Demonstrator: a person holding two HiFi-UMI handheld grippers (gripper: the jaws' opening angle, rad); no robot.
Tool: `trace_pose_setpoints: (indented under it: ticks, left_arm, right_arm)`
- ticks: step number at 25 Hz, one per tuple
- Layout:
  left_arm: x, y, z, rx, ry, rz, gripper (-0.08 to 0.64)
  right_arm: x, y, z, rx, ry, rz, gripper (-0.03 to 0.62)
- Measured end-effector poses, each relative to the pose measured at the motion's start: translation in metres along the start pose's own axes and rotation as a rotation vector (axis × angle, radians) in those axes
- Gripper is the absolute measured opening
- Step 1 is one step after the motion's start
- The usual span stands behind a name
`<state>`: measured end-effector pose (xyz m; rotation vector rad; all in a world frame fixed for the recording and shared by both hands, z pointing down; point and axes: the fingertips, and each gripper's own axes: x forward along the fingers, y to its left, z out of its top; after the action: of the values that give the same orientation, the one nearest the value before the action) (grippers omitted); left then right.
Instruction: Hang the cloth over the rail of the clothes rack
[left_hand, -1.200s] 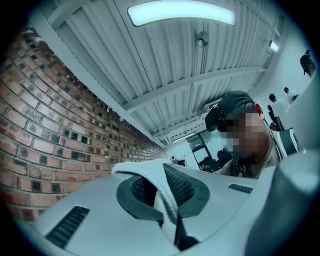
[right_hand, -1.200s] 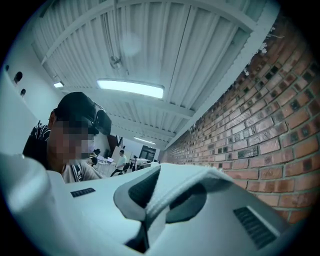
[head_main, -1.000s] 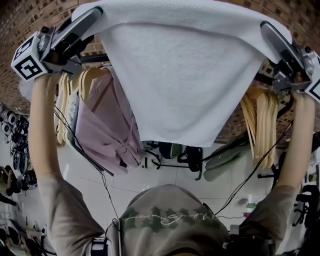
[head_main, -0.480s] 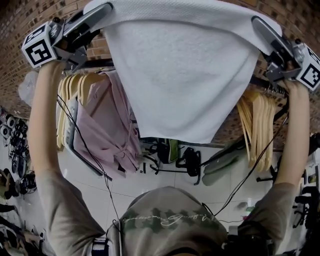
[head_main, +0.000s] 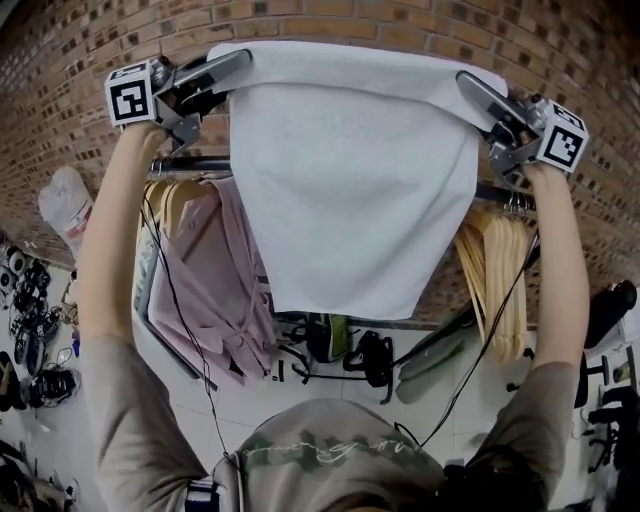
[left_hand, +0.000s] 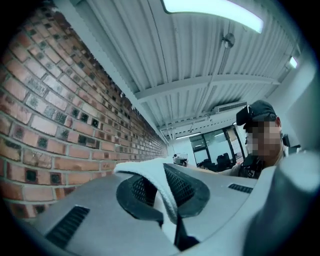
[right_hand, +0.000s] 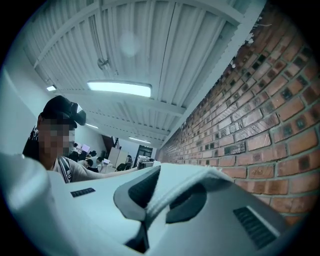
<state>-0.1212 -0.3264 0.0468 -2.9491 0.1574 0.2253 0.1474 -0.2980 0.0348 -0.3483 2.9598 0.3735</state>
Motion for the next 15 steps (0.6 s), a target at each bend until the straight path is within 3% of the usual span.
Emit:
trace_pose_setpoints:
  ticks: [3,10,15]
  left_arm:
    - [0.003,0.025,-0.006,-0.067,-0.009,0.014,0.017]
    - [0.002,0.053,-0.02,-0.076,0.033,0.032,0.017]
    - [0.008,0.069,-0.035,-0.134,0.026,0.061,0.018]
  right_arm:
    - [0.002,-0.02,-0.009,0.003,-0.001,0.0,0.018]
    - [0.009,-0.041,-0.02,0.008,0.004,0.019,0.018]
    - [0.007,-0.059,-0.039,0.075,0.024,-0.034,0.018]
